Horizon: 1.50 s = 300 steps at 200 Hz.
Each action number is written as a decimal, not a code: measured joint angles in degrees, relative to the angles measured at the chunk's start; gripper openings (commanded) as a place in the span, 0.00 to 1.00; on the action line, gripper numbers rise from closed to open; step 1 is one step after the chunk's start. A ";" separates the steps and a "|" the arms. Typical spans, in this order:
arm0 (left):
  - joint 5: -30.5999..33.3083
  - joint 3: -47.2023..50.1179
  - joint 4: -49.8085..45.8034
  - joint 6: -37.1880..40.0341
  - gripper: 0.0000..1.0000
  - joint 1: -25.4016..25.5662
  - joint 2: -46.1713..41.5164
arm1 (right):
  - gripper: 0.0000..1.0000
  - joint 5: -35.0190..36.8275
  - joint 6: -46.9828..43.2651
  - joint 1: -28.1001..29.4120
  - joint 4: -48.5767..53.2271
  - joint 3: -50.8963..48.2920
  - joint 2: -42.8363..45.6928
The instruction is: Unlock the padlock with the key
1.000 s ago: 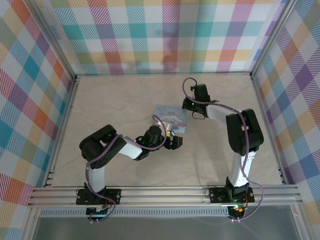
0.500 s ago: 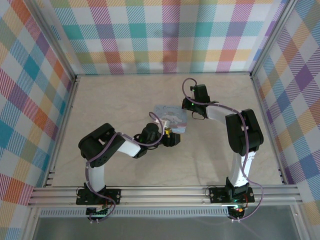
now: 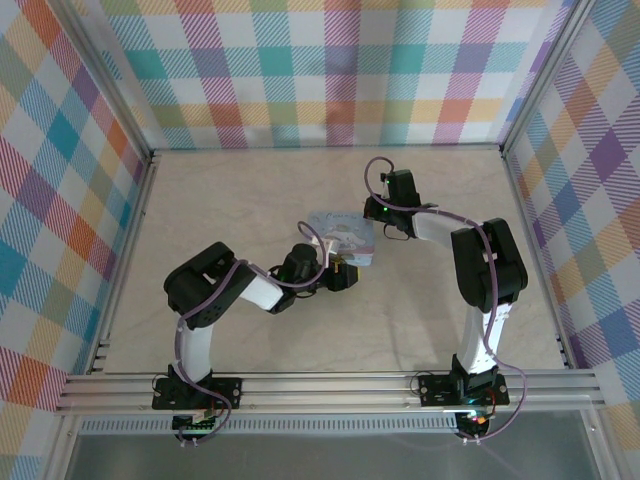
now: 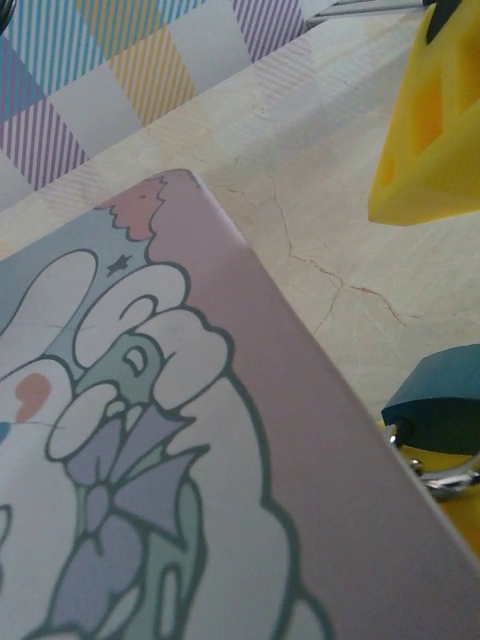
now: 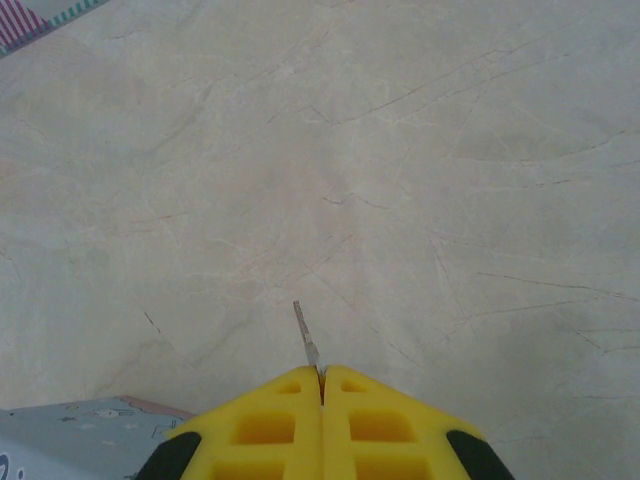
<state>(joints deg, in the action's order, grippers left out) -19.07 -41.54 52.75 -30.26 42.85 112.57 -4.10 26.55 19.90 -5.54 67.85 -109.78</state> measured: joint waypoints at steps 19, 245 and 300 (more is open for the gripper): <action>-1.01 -0.09 0.09 -1.09 0.50 -0.79 0.28 | 0.00 0.02 0.00 0.00 -0.28 -0.28 0.13; -4.02 1.57 -7.69 -2.78 0.50 -6.88 -4.07 | 0.00 -1.36 0.20 0.87 -0.92 -2.29 1.42; -2.80 2.10 -10.01 -1.81 0.37 -7.43 -5.18 | 0.00 -1.55 0.66 0.96 -0.94 -2.58 1.62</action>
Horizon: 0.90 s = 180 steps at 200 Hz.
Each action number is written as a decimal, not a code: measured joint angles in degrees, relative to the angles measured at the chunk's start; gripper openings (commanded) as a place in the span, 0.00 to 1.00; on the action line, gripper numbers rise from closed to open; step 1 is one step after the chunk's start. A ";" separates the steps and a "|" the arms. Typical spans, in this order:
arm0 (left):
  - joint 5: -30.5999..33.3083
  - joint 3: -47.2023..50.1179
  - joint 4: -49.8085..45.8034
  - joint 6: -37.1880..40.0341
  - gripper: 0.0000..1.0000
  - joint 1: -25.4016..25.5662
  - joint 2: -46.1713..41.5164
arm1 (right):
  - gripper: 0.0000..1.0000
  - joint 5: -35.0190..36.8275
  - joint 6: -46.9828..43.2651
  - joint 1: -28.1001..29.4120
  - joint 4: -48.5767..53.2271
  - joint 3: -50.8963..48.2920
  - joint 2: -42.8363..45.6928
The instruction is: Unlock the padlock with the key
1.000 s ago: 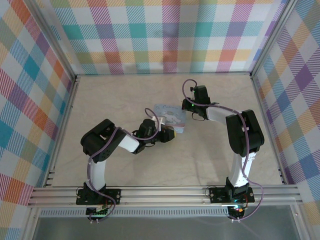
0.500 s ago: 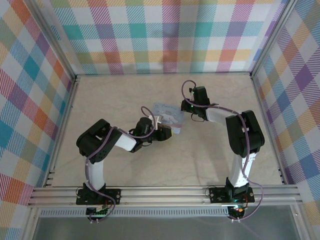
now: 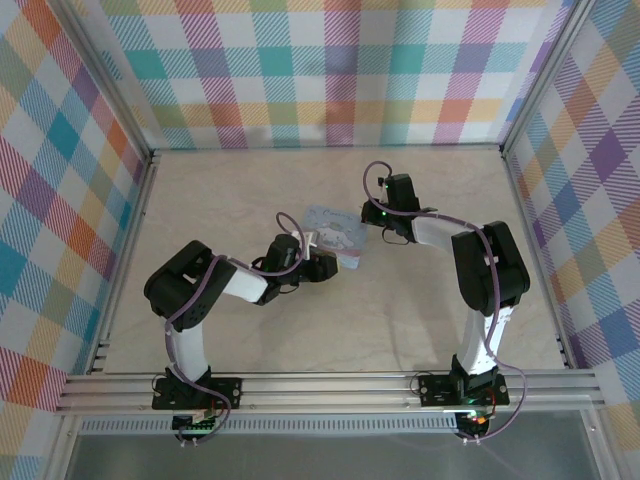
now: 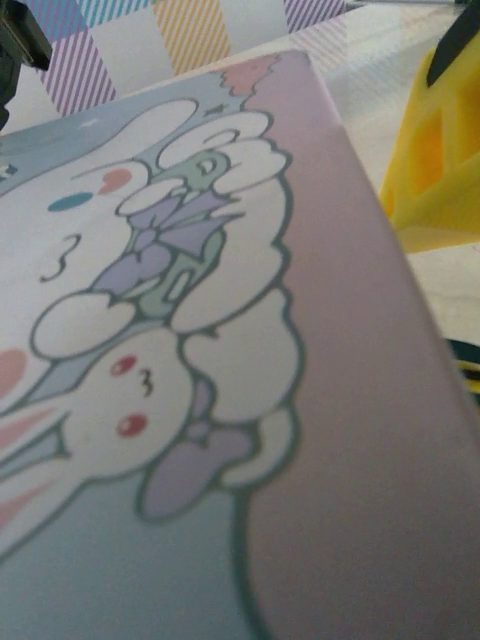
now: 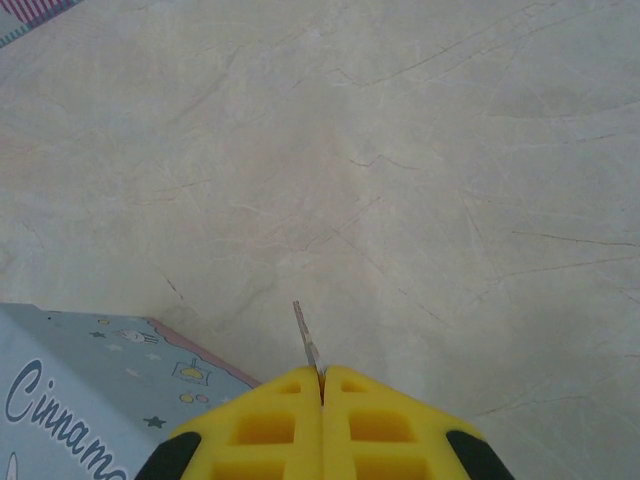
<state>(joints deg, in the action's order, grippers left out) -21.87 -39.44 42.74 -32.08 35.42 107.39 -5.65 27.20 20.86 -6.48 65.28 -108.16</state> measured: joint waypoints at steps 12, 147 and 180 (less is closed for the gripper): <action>0.07 -0.02 -0.48 0.00 0.30 -0.15 0.00 | 0.00 -0.04 0.09 0.02 -0.02 -0.02 0.00; -3.85 -9.68 -28.59 6.93 0.08 -1.53 -3.45 | 0.00 -0.57 0.39 0.09 0.33 -0.92 0.74; -4.87 -14.78 -43.04 10.69 0.08 -1.55 -4.28 | 0.00 -0.63 0.17 0.24 3.10 -0.02 0.74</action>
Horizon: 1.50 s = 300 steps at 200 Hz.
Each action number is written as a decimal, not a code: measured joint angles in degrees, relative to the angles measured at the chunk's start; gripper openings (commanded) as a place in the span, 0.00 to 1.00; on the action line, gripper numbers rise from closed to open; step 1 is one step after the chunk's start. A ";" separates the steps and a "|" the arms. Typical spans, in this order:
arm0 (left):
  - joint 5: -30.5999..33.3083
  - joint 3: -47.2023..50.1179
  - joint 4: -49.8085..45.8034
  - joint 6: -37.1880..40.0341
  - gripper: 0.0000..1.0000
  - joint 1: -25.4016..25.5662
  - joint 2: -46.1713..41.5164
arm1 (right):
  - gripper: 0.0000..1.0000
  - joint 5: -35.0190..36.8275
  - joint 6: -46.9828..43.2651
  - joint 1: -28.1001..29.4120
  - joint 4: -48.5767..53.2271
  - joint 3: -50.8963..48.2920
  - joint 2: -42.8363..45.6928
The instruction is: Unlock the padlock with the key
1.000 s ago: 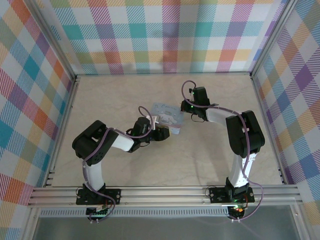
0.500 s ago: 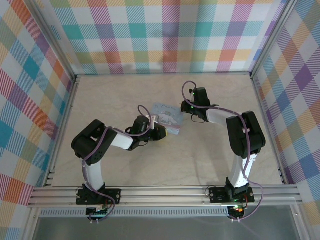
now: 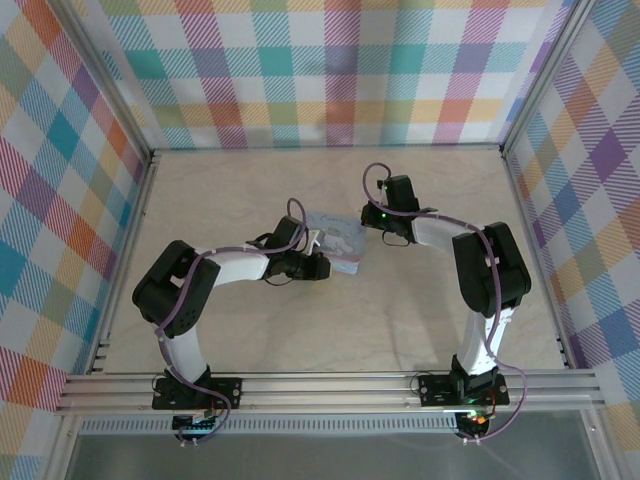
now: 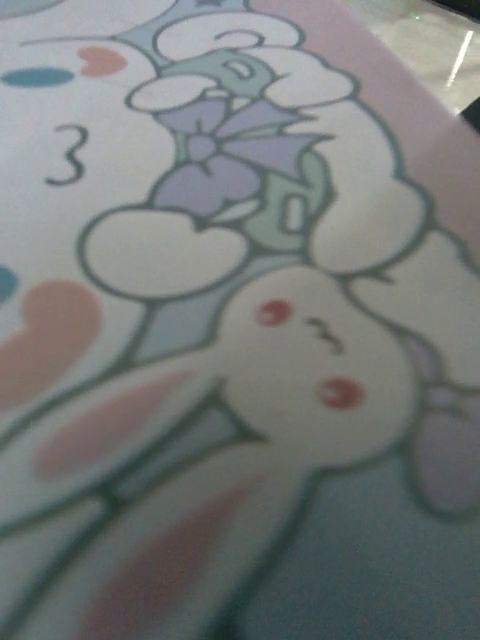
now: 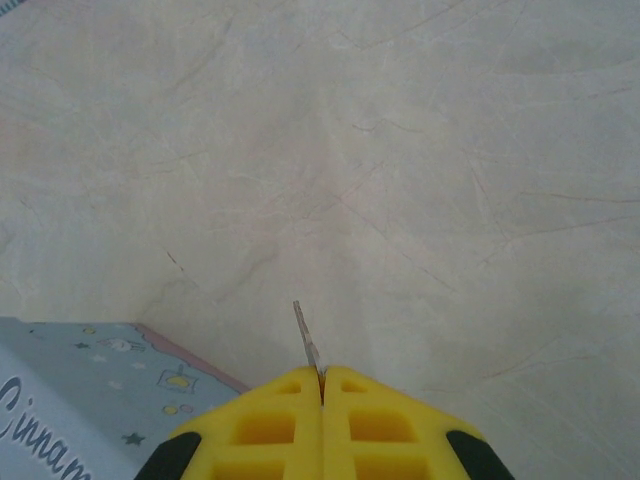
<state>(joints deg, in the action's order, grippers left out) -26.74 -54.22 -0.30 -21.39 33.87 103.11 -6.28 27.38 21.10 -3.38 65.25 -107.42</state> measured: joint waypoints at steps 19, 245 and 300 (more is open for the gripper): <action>-0.92 -2.60 -6.40 1.33 0.07 -0.04 -0.02 | 0.00 0.24 -0.50 -0.02 1.51 0.68 0.02; 8.04 -1.97 15.67 -26.73 0.08 3.80 5.03 | 0.00 2.60 1.57 -3.78 6.05 -10.51 11.85; 7.54 -4.59 15.45 -27.91 0.08 3.98 6.34 | 0.00 0.68 1.75 -3.78 4.81 -14.47 15.93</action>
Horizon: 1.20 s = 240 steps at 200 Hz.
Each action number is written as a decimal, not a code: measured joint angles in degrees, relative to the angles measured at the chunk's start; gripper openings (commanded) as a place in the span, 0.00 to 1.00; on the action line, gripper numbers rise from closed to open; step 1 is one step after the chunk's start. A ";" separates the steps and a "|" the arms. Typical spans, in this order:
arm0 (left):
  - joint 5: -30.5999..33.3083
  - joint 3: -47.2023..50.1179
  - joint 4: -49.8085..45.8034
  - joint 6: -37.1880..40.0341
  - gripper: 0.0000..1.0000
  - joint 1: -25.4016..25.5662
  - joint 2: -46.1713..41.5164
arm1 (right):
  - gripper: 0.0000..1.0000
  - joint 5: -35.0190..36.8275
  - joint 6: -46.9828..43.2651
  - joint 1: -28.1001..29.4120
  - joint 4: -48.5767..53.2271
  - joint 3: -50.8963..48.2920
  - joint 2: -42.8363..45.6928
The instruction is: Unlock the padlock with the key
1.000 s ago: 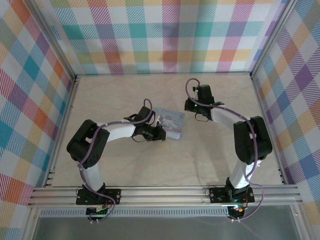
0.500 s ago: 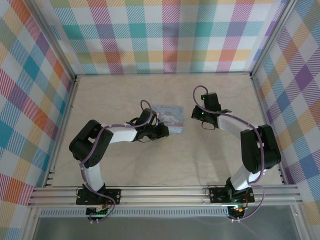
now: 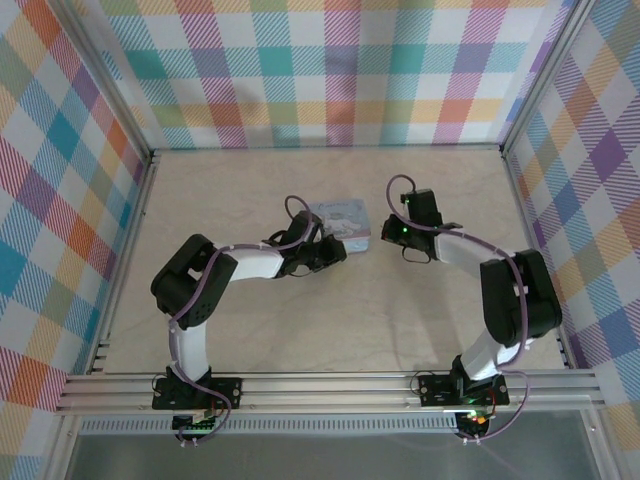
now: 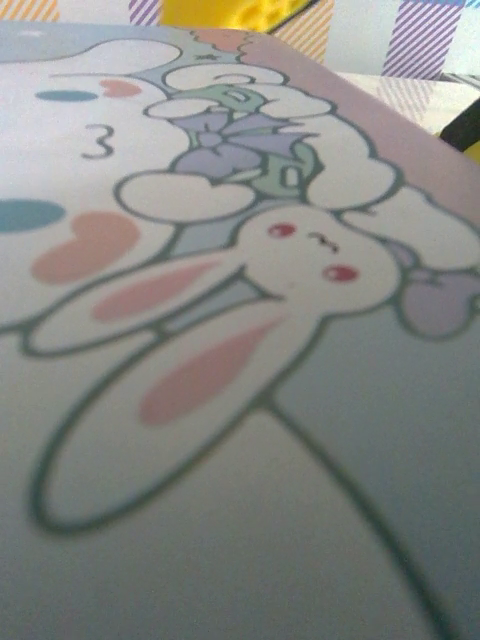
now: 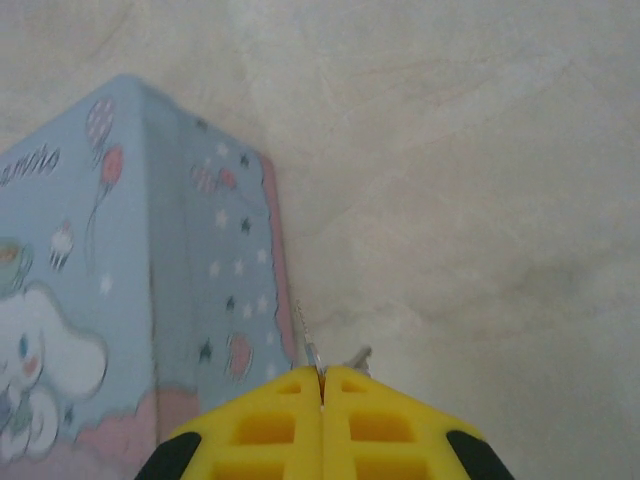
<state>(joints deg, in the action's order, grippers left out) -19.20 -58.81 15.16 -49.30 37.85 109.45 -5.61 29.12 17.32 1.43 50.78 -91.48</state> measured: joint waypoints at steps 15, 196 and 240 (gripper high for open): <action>-1.01 -0.28 0.20 0.02 0.08 -0.04 0.04 | 0.00 -1.31 0.00 0.00 -0.26 -3.78 4.66; -8.33 -0.28 1.57 0.52 0.09 -3.06 0.13 | 0.00 -24.57 10.38 -0.92 -9.79 -20.81 45.48; -9.49 -0.28 1.79 0.44 0.09 -3.56 0.13 | 0.00 -25.18 21.70 -0.92 -23.61 -31.17 44.24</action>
<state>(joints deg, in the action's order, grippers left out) -28.69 -59.09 16.95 -48.86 34.28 109.58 -30.79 50.83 16.40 -22.17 19.62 -47.24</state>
